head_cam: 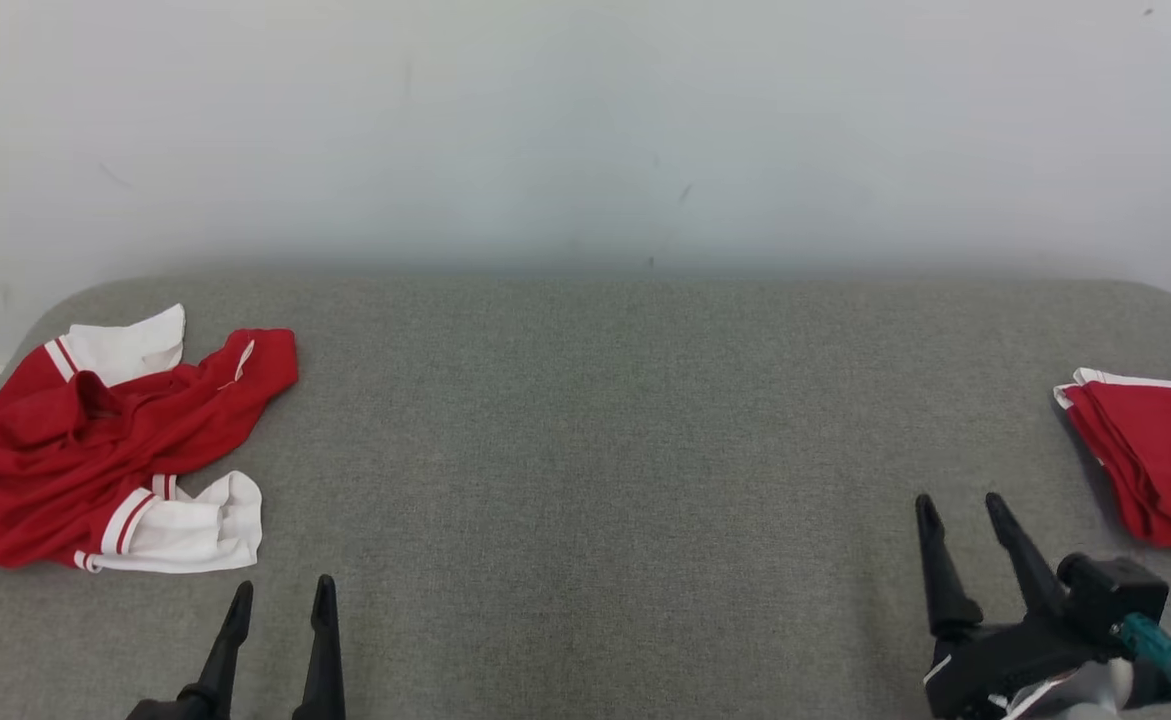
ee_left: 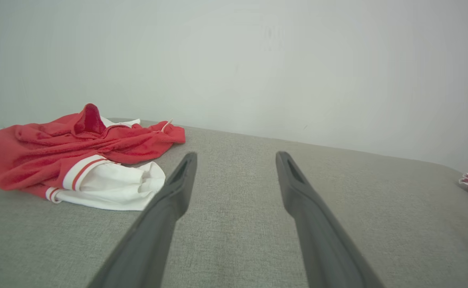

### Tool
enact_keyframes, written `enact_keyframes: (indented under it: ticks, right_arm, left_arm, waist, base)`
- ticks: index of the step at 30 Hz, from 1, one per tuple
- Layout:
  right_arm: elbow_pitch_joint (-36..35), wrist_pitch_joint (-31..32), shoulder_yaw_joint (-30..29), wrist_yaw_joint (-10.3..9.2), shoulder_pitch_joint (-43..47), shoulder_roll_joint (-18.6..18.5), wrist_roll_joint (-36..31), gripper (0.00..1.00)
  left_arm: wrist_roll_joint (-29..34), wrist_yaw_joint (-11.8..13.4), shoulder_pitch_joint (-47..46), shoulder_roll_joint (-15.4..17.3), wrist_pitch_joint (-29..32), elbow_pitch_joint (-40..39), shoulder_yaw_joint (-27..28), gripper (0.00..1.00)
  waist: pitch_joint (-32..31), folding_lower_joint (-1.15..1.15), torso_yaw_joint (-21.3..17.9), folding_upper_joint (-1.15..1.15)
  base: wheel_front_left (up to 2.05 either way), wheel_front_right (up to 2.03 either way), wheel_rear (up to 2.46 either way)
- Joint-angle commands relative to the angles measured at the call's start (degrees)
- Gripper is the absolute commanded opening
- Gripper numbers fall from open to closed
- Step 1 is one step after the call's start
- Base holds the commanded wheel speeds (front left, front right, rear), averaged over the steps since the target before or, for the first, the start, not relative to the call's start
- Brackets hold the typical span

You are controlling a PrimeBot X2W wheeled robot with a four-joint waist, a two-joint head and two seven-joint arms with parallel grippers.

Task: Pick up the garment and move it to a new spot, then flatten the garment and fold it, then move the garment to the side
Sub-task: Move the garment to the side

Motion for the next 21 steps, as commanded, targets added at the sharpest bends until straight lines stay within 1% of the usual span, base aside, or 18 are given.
enact_keyframes:
  ticks: [1, 4, 7, 12, 21]
  right_arm:
    - [-0.8, 0.2, -0.2, -0.14, 1.3, 0.9, -0.3, 1.00]
    - [-4.6, 2.3, -0.7, -0.14, 4.4, 3.2, -1.2, 1.00]
    - [-6.7, 4.1, -0.6, -0.14, 7.0, 4.8, -2.3, 1.00]
    - [-8.2, 6.2, -1.1, -0.14, 8.9, 5.9, -3.9, 1.00]
    - [-10.1, 7.5, -3.0, -0.14, 9.7, 6.7, -5.1, 1.00]
  left_arm:
    - [0.5, 0.0, 1.2, -0.1, -0.2, -0.1, 0.4, 1.00]
    - [1.7, -0.8, 1.7, -0.6, -0.2, -0.4, 1.4, 1.00]
    - [2.9, -1.3, 2.7, -0.9, -0.2, 0.2, 2.3, 1.00]
    - [4.1, -1.9, 3.6, -1.4, -0.2, 1.0, 3.3, 1.00]
    - [5.0, -2.5, 3.4, -2.0, -0.2, 2.0, 4.6, 1.00]
  waist:
    - [-0.9, 0.02, -0.4, 0.01]
    - [-1.2, 0.02, -0.6, 0.01]
    - [-1.5, 0.02, -1.0, 0.01]
    - [-1.6, 0.02, -1.4, 0.01]
    - [-1.8, 0.02, -1.5, 0.01]
  base:
    - [0.00, 0.00, 0.00]
    - [0.00, 0.00, 0.00]
    - [0.00, 0.00, 0.00]
    - [0.00, 0.00, 0.00]
    - [0.00, 0.00, 0.00]
